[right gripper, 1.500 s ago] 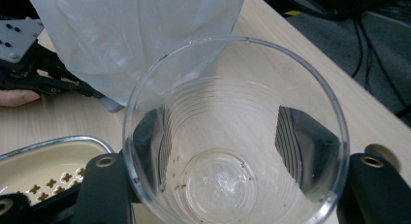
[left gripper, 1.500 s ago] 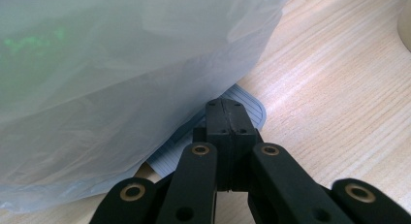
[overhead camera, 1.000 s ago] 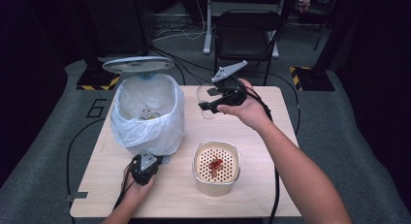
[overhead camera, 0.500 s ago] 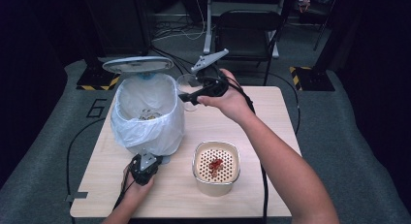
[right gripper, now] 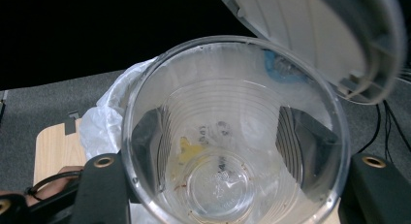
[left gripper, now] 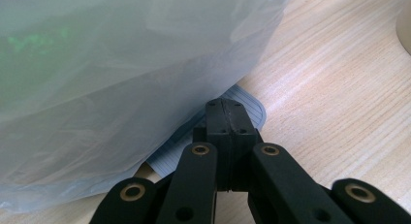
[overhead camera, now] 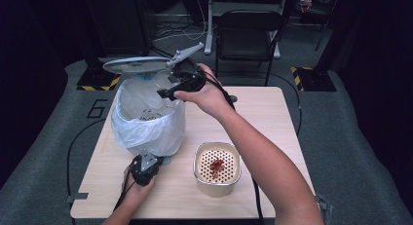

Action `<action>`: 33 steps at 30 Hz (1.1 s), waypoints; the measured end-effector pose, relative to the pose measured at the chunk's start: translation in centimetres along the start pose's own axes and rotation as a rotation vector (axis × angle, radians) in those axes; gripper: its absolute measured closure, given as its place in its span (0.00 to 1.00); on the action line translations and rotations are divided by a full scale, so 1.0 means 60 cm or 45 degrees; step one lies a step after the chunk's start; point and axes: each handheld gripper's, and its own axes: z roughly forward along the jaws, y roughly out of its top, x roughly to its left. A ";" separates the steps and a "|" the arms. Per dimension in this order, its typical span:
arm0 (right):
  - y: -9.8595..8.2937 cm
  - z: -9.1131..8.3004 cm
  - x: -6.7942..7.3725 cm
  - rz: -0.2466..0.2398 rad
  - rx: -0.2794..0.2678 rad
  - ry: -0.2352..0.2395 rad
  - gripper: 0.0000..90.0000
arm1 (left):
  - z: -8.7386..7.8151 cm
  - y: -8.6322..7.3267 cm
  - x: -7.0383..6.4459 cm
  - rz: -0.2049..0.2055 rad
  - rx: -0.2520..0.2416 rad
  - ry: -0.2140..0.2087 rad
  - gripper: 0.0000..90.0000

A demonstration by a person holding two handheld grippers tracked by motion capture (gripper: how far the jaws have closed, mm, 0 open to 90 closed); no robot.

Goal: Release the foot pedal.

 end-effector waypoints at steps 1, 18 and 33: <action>0.001 0.006 0.002 0.001 -0.001 0.001 0.41 | -0.003 0.001 0.002 0.007 0.028 -0.023 1.00; 0.012 0.094 0.014 0.058 0.004 -0.067 0.39 | -0.003 0.002 0.002 0.007 0.031 -0.024 1.00; 0.003 0.118 0.028 0.100 -0.081 -0.226 0.15 | -0.003 0.002 0.002 0.004 0.031 -0.025 1.00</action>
